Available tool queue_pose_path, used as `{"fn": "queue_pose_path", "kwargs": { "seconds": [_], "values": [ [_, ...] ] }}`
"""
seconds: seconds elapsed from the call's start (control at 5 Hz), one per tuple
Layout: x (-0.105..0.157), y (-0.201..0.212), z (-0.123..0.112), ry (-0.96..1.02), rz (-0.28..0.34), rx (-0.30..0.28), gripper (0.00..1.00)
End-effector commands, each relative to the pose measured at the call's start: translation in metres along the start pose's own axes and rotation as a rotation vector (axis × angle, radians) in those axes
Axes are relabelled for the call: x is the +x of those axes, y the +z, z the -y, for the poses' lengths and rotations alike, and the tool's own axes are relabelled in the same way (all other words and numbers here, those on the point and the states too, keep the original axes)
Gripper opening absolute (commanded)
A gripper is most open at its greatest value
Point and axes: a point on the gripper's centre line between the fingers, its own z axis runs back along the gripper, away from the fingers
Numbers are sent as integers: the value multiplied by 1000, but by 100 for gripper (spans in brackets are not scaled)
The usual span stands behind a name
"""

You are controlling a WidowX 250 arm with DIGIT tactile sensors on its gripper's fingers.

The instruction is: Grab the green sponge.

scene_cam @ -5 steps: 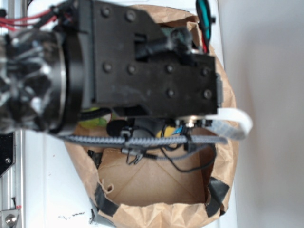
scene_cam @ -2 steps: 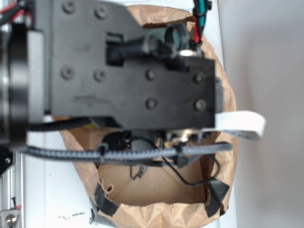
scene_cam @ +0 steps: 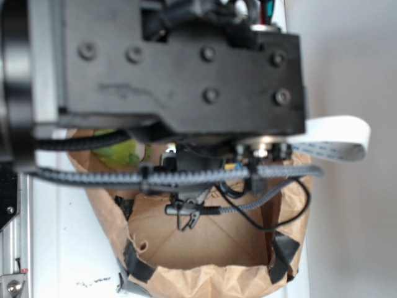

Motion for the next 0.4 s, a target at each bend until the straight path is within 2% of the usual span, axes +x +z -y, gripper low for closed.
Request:
{"fn": "queue_pose_path", "kwargs": {
  "seconds": [0.0, 0.2],
  "values": [
    [0, 28, 6, 4, 116, 22, 0],
    [0, 28, 7, 3, 137, 8, 0]
  ]
}}
